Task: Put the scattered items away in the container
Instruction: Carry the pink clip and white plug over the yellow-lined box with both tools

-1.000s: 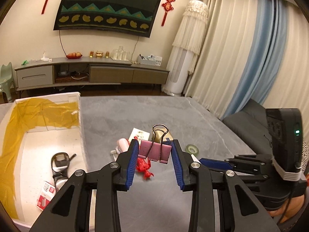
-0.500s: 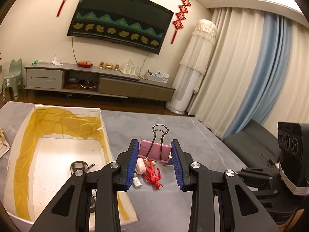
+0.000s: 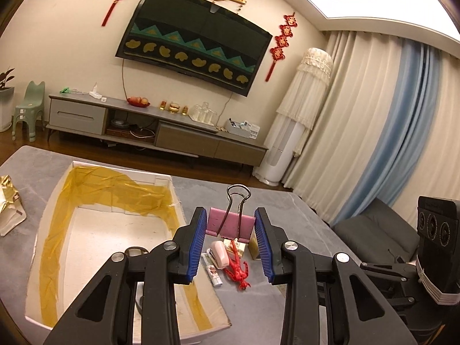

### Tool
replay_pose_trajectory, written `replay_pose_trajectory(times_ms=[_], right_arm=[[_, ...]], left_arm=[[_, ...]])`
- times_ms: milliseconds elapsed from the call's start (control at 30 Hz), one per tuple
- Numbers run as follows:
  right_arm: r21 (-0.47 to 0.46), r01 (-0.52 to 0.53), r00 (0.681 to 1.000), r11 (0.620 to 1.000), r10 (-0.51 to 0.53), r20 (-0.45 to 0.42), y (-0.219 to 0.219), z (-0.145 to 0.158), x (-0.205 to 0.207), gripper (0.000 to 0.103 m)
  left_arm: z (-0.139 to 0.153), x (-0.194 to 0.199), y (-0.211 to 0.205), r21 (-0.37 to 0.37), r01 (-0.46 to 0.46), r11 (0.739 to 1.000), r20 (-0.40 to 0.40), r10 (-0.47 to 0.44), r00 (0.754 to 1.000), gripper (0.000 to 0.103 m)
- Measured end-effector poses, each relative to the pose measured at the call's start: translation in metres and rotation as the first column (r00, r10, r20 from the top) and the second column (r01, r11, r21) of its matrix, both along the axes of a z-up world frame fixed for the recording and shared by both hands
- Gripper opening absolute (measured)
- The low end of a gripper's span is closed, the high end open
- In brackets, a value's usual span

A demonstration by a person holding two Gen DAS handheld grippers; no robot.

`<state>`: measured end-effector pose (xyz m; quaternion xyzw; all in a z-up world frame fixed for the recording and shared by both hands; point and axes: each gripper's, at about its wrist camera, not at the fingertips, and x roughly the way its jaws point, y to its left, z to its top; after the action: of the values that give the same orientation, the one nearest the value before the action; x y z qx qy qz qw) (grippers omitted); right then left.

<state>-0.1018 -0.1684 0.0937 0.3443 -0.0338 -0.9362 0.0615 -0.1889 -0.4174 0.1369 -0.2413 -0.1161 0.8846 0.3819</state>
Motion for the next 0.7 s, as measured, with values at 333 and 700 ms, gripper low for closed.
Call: replay_pose_trajectory(times_ms=[333,700], right_arm=[[0.004,-0.061,0.998,0.998,0.061,0.005,-0.027,0.005,-0.028,0.023],[0.034,-0.122,0.993,0.992,0.122,0.004,-0.058,0.009,-0.06,0.023]], left_arm=[[-0.008,-0.021,-0.032,0.029,-0.077,0.997,0.063,0.075,0.995,0.036],[-0.023,-0.044,-0.062,0.042,-0.176,0.984,0.142,0.168,0.975,0.036]])
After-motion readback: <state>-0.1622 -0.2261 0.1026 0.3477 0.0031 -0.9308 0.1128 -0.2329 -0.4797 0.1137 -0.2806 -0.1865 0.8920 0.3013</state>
